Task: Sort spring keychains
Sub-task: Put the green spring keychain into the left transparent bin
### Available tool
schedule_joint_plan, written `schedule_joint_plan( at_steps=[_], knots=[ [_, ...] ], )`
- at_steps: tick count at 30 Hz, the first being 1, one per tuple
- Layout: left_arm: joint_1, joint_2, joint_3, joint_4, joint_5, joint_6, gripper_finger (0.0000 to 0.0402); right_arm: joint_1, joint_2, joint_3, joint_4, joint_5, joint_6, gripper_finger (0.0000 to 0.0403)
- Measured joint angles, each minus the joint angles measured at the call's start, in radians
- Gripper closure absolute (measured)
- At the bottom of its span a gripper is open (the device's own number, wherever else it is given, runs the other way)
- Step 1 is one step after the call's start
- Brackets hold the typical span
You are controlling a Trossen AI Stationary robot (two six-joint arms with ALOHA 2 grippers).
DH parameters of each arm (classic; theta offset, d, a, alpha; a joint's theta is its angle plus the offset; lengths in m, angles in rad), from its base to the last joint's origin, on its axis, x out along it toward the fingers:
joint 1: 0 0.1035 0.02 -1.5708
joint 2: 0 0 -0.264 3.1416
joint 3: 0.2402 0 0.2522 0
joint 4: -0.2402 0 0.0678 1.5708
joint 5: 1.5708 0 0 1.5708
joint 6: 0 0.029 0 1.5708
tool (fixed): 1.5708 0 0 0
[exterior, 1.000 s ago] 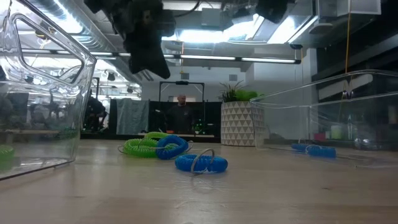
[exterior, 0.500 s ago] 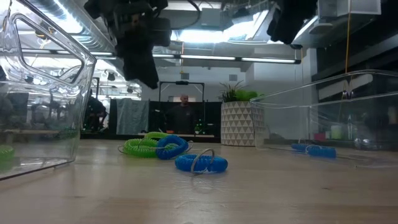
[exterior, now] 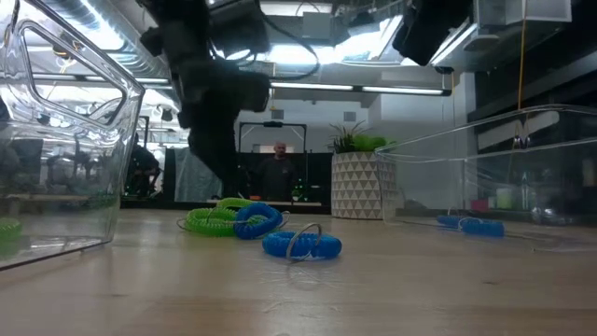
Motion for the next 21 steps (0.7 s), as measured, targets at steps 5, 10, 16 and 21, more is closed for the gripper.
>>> schedule_joint_plan(
  at_steps=[5, 10, 16, 21],
  knots=[
    [0.000, 0.036, 0.000, 0.034, -0.070, -0.026, 0.0213, 0.000, 0.000, 0.000, -0.021, -0.004, -0.001, 0.0385],
    [0.000, 0.063, 0.000, 0.044, -0.070, -0.026, 0.0215, 0.001, 0.001, 0.000, -0.021, -0.011, 0.000, 0.0386],
    [-0.003, 0.105, 0.000, 0.038, -0.035, -0.026, 0.0216, 0.000, 0.001, 0.000, -0.013, -0.010, -0.001, 0.0399],
    [-0.004, 0.115, 0.000, 0.036, -0.055, -0.030, 0.0226, 0.000, 0.001, 0.000, -0.012, 0.013, -0.006, 0.0386]
  ],
)
